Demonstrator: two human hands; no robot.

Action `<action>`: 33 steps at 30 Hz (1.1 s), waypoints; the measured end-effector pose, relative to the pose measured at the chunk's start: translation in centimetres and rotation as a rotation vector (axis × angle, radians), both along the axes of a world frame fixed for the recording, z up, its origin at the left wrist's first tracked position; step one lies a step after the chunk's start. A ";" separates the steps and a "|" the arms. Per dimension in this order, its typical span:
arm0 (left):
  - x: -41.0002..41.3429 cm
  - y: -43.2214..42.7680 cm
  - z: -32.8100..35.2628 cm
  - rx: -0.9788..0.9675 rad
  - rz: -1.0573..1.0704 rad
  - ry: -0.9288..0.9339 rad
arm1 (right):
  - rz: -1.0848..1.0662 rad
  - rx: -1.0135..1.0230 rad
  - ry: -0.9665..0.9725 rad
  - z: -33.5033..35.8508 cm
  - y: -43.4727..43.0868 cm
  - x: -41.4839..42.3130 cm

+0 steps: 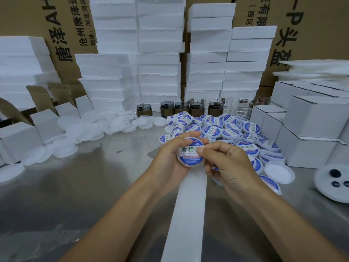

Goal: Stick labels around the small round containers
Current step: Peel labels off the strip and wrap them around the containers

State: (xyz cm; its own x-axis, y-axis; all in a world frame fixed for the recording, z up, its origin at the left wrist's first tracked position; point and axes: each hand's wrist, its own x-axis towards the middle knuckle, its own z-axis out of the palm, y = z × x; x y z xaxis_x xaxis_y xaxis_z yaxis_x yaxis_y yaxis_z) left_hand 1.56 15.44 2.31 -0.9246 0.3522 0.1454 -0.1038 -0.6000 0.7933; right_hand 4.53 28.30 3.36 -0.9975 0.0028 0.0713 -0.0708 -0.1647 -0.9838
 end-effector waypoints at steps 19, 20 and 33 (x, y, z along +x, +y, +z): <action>0.1 0.0 0.1 -0.021 0.006 0.002 | -0.018 -0.041 -0.017 -0.3 -0.1 -0.3; 0.1 0.1 0.2 -0.021 0.006 0.002 | -0.020 -0.042 -0.016 -0.3 -0.1 -0.3; 0.3 0.2 0.2 -0.042 0.010 -0.002 | -0.036 -0.016 -0.010 -0.2 -0.1 -0.2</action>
State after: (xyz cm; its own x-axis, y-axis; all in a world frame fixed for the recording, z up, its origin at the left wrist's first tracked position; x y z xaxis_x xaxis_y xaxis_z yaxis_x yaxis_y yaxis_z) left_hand 1.82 15.61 2.52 -0.9283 0.3490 0.1286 -0.1000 -0.5674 0.8174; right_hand 4.34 28.17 3.15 -0.9973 0.0396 0.0612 -0.0673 -0.1779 -0.9817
